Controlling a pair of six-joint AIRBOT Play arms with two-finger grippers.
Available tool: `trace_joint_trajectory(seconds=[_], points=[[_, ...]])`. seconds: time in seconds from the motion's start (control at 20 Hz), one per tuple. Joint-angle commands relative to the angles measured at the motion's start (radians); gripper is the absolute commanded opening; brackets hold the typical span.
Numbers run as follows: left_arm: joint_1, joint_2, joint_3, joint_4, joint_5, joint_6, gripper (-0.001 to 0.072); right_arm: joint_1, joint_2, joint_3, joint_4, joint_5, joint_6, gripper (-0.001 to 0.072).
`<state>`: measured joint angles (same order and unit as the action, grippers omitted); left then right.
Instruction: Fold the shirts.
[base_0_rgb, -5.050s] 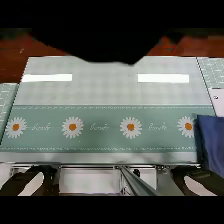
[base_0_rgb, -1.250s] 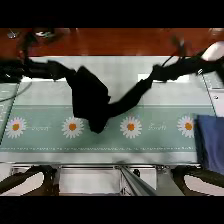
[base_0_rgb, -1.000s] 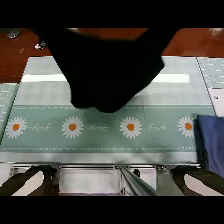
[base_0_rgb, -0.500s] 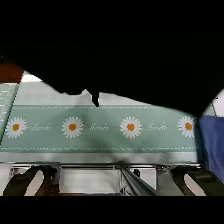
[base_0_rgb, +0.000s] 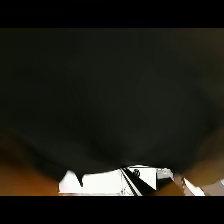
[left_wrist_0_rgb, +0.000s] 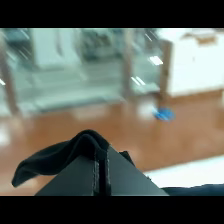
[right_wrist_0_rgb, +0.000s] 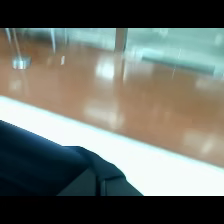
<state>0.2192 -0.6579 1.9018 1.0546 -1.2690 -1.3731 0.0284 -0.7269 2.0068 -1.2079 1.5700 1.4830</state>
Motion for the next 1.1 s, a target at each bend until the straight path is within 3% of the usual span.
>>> trace_joint_trajectory(seconds=[0.0, 0.2, 0.4, 0.55, 0.8, 0.95, 1.0, 1.05], points=[[0.001, -0.077, -0.117, -0.163, -0.06, 0.035, 0.0043, 0.0, 0.0, -0.172, 0.023, 0.014, 0.005, 0.0024], [-0.024, -0.237, -0.291, -0.208, 0.034, 0.079, 0.0043, 0.0, -0.034, -0.463, -0.06, -0.118, 0.002, 0.0024], [-0.102, -0.47, -0.321, -0.206, 0.186, 0.082, 0.0043, -0.006, -0.262, -0.514, -0.163, -0.245, 0.014, 0.0024], [-0.171, -0.631, -0.32, -0.206, 0.301, 0.082, 0.0043, -0.057, -0.472, -0.514, -0.086, -0.375, 0.033, 0.0024], [-0.238, -0.829, -0.32, -0.211, 0.432, 0.074, 0.0043, -0.127, -0.801, -0.417, 0.228, -0.537, 0.023, 0.0024], [-0.254, -0.908, -0.32, -0.211, 0.434, -0.011, 0.0048, -0.126, -0.94, -0.355, 0.368, -0.621, 0.027, 0.0026], [-0.252, -0.92, -0.32, -0.21, 0.419, -0.037, 0.0108, -0.134, -0.972, -0.335, 0.388, -0.619, 0.048, 0.0057], [-0.243, -0.924, -0.321, -0.209, 0.402, -0.038, 0.0337, -0.151, -0.994, -0.321, 0.415, -0.61, 0.056, 0.0323]])
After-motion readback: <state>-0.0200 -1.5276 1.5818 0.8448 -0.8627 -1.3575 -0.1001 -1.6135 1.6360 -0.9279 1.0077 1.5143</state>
